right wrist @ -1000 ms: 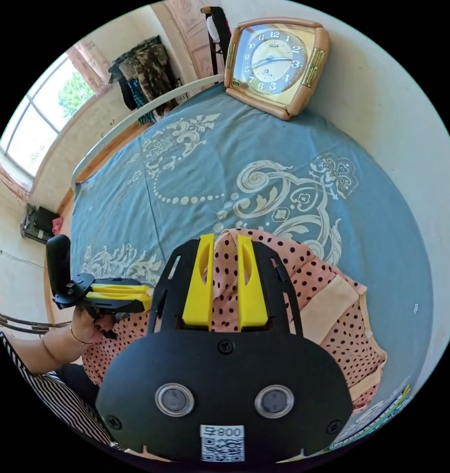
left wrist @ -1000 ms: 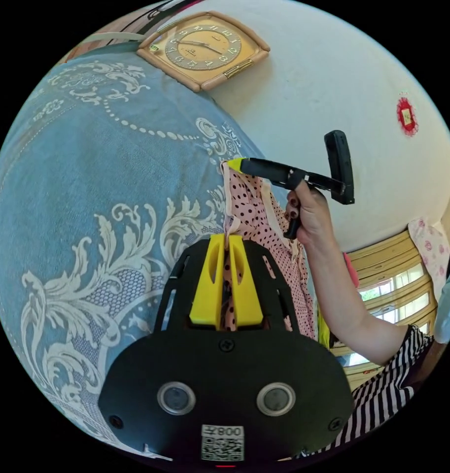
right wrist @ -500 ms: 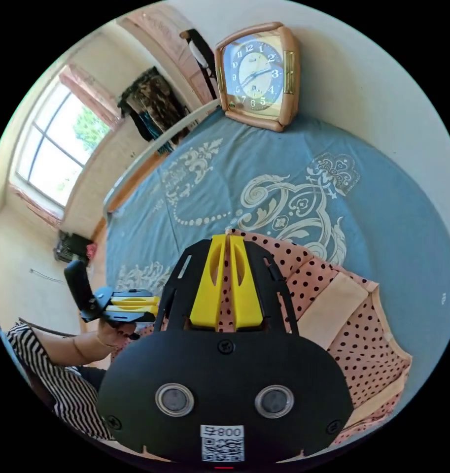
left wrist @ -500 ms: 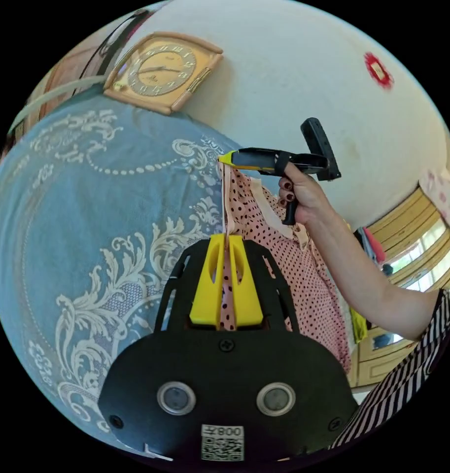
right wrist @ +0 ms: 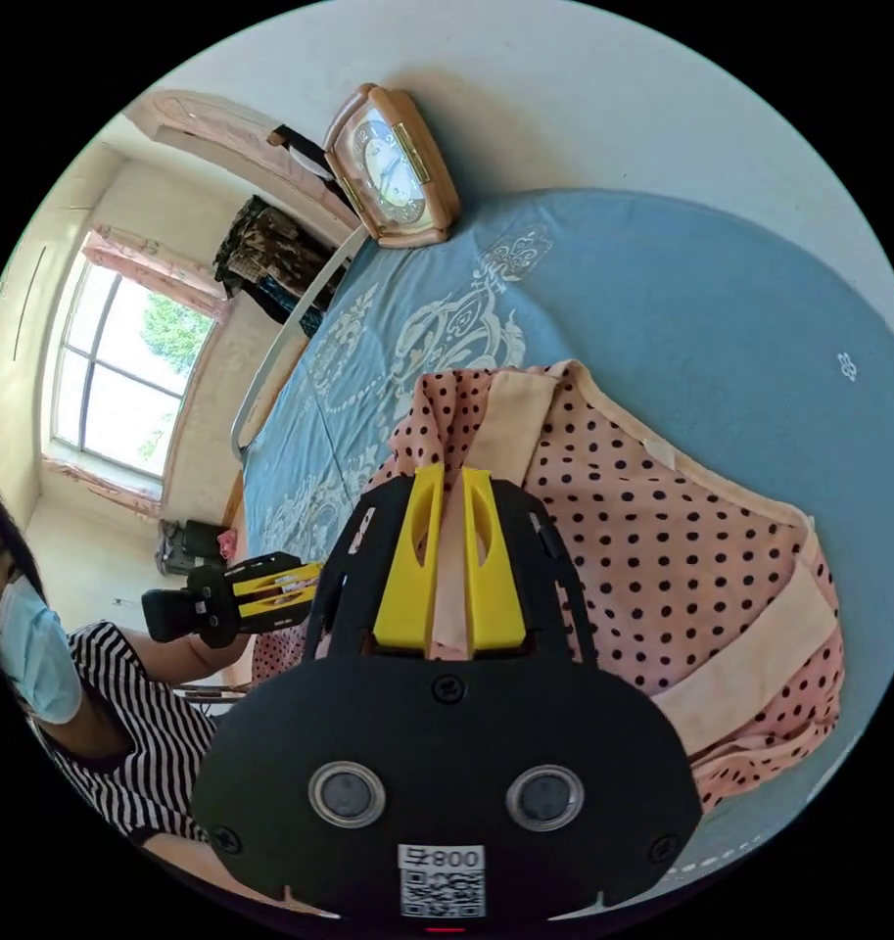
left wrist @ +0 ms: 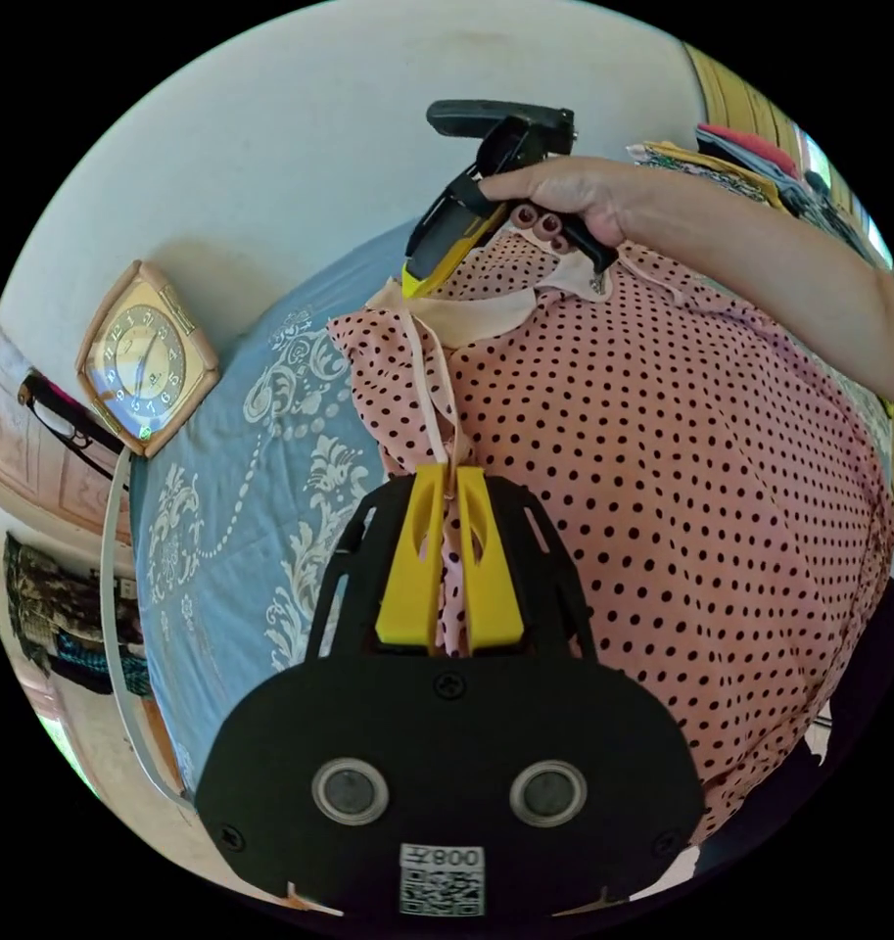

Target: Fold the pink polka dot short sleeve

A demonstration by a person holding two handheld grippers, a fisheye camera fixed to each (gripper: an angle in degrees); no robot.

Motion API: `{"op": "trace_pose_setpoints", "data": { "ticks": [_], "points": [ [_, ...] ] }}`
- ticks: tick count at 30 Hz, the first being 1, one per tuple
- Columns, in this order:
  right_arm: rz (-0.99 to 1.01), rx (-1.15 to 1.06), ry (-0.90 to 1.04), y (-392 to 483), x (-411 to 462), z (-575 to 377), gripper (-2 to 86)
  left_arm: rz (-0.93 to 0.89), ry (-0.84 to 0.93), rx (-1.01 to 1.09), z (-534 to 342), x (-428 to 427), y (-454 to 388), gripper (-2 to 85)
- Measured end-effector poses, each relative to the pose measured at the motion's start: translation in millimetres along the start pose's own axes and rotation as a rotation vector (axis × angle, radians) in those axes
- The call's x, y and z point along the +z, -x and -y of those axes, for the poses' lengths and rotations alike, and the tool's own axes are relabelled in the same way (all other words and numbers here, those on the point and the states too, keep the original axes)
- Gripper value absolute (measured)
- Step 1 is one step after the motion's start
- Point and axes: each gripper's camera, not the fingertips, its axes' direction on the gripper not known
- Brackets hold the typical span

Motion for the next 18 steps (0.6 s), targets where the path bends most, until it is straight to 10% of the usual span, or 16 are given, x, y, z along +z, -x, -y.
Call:
{"op": "trace_pose_setpoints", "data": {
  "ticks": [18],
  "points": [
    [-0.167,-0.143,0.075,48.2,43.7,2.7,0.1,-0.006,0.054,-0.012,-12.5,6.2,-93.6,2.0]
  ]
}}
